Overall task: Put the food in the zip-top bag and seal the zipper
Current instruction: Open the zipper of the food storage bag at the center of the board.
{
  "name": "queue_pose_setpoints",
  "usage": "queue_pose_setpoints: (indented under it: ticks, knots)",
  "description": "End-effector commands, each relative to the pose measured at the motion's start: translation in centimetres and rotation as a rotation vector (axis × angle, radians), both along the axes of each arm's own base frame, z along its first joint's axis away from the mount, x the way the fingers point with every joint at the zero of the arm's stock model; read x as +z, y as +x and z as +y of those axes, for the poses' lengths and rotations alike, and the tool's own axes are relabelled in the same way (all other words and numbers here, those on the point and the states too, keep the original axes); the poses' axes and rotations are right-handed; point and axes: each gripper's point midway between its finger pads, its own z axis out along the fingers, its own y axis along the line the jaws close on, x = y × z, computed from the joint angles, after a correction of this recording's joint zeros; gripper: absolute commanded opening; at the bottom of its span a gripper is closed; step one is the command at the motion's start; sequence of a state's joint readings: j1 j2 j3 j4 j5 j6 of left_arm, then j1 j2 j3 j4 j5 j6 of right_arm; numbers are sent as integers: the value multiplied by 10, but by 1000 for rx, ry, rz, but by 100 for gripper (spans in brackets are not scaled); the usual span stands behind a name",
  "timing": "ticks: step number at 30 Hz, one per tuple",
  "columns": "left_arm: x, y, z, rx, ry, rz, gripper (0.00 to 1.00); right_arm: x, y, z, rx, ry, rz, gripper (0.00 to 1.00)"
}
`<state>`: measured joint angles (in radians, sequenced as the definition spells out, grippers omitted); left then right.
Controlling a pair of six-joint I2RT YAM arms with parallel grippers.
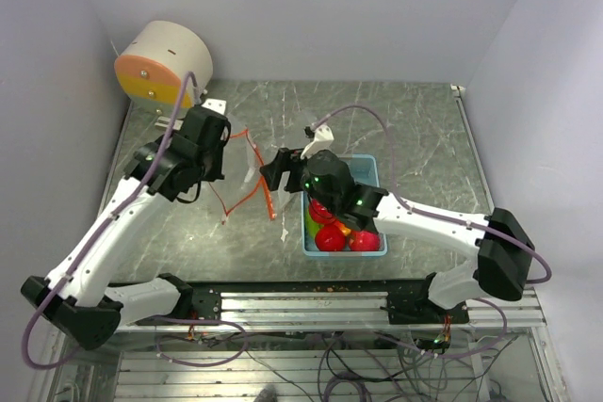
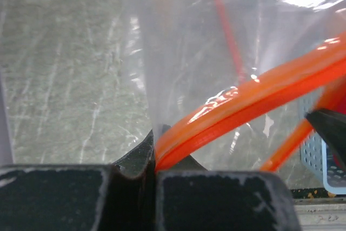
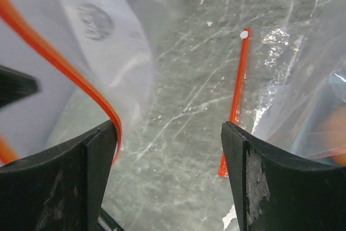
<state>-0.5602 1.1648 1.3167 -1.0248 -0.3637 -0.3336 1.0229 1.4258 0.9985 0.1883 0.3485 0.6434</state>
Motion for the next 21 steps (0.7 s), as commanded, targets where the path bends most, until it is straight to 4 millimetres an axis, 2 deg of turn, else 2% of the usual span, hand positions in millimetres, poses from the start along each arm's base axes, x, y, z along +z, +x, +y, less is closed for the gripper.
queue_pose_setpoints:
  ticks: [1, 4, 6, 9, 13, 16, 18, 21]
  knots:
    - [27, -17, 32, 40, 125, -5, 7, -16, 11, -1, -33, -123, -6, 77]
    - [23, -18, 48, 96, 214, 13, 7, -23, 11, -1, -25, -146, -6, 77]
    - [13, -15, 43, 81, 216, 38, 7, -30, 13, -7, -49, -178, -2, 77]
    - [-13, -7, 25, 41, 192, 79, 7, -38, 17, -16, -85, -229, -4, 77]
    - [-58, 4, -3, -12, 166, 152, 7, -51, 21, -21, -110, -291, 0, 77]
    - [-88, 8, -16, -22, 191, 200, 7, -66, 25, -26, -134, -338, 15, 77]
    - [-103, 9, -23, -33, 204, 223, 7, -74, 25, -31, -152, -362, 21, 77]
    - [-113, 10, -30, -45, 209, 233, 7, -83, 26, -42, -188, -397, 27, 77]
